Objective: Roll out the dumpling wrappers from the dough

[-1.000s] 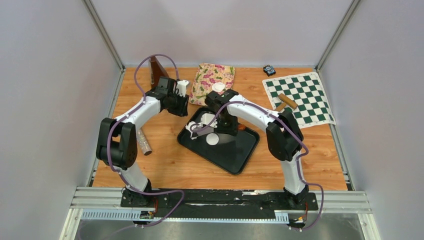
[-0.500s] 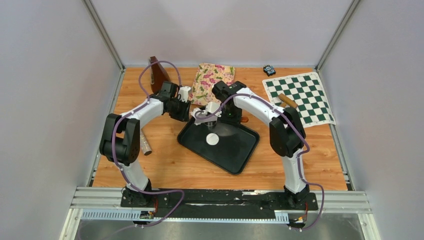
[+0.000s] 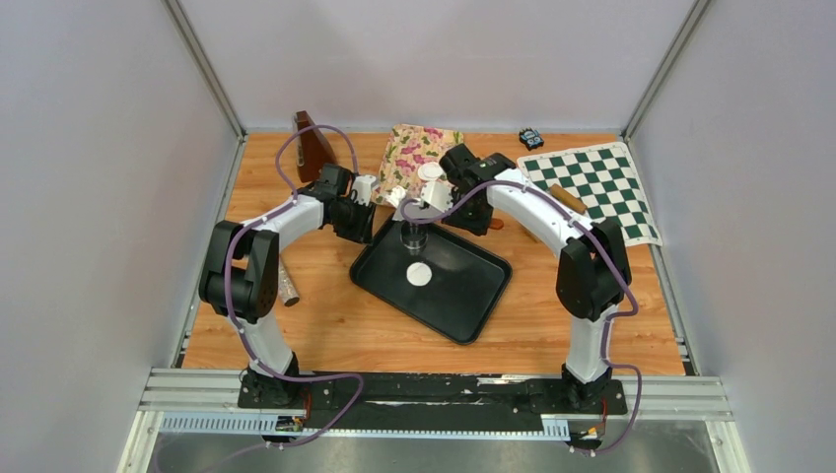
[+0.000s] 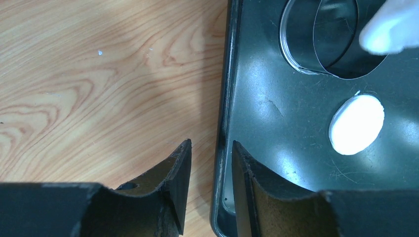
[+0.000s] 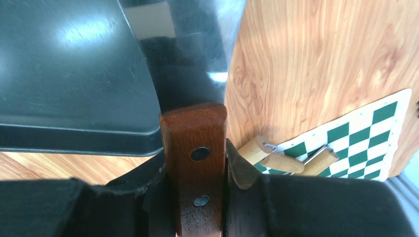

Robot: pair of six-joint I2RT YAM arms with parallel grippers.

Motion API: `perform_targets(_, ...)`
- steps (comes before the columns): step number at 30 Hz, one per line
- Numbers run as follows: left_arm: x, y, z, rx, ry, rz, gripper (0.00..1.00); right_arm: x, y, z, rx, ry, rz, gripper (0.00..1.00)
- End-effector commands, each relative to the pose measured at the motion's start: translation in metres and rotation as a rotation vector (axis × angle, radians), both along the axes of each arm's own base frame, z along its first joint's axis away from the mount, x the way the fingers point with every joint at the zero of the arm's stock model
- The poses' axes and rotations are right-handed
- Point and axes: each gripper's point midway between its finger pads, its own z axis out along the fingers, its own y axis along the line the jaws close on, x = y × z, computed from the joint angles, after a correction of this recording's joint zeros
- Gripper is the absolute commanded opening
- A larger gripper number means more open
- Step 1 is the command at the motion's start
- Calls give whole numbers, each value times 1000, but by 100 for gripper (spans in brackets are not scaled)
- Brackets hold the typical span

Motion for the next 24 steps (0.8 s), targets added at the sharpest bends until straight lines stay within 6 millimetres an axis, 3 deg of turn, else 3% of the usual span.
perform_targets(1,6,-5,3,-22,-22,-2,43,9,-15,1,-2,-72,-27,0)
perform_targets(13,1,-3,-20,-6,49,33,39,-15,-16,-34,4,18,3,0)
perform_targets(15,-1,-2,-27,4,69,36,31,-23,-13,-35,26,56,21,0)
perform_targets(19,-2,-1,-32,11,89,41,2,-42,2,-36,97,189,29,0)
perform_targets(24,-2,0,-31,13,86,44,0,-54,8,-41,127,289,5,0)
